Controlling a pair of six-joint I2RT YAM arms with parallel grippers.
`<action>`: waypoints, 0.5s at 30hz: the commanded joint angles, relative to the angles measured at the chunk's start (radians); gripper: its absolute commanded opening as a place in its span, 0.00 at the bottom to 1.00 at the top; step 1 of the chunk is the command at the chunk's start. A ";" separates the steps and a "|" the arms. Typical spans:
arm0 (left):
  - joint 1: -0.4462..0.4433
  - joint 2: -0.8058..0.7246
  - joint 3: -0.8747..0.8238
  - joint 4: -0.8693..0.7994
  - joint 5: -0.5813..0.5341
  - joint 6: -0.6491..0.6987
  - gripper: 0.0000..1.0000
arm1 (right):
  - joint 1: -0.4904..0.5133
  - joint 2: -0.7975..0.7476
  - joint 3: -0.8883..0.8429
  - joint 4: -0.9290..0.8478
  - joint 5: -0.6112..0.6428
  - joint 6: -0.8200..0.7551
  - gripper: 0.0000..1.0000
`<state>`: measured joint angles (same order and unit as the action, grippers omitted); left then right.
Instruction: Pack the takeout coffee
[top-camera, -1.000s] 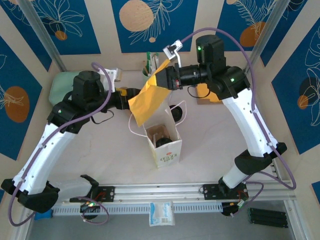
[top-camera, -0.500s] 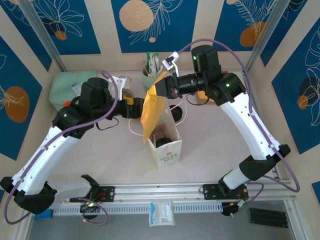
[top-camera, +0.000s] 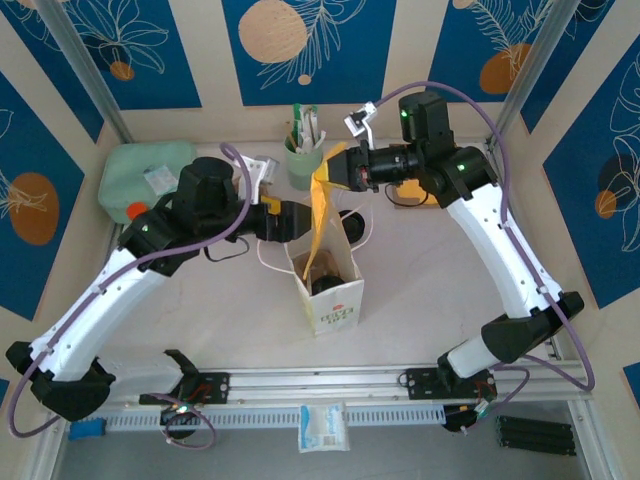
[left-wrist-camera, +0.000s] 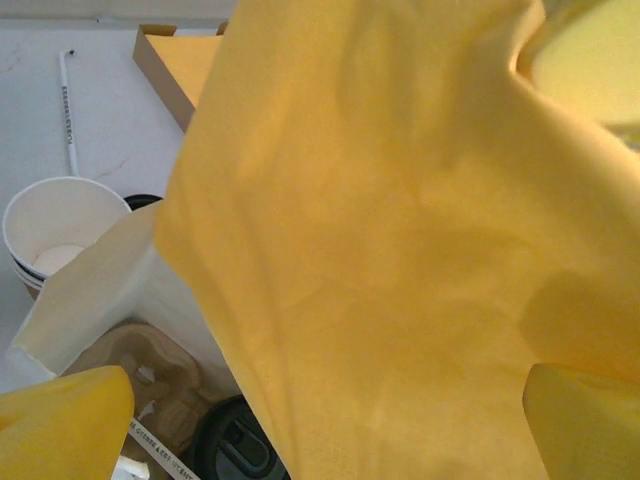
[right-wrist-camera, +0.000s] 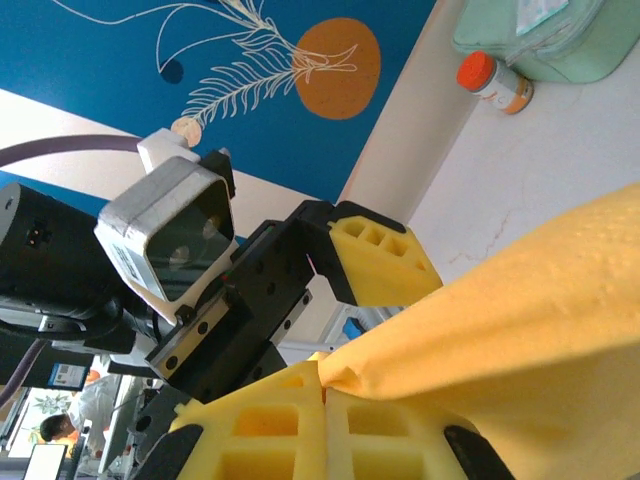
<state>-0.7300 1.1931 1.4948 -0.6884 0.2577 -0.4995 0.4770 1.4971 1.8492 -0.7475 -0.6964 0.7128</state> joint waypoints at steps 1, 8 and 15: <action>-0.015 0.013 -0.010 0.027 0.003 -0.006 0.99 | -0.018 0.008 -0.014 0.017 -0.046 -0.019 0.00; -0.019 0.023 -0.025 0.030 -0.008 -0.005 0.99 | -0.018 0.014 -0.040 0.005 -0.046 -0.062 0.00; -0.020 0.005 -0.061 0.023 -0.055 -0.010 0.99 | 0.009 -0.008 -0.106 -0.017 -0.037 -0.124 0.00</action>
<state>-0.7395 1.2140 1.4471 -0.6735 0.2379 -0.4999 0.4706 1.5032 1.7676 -0.7425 -0.7113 0.6376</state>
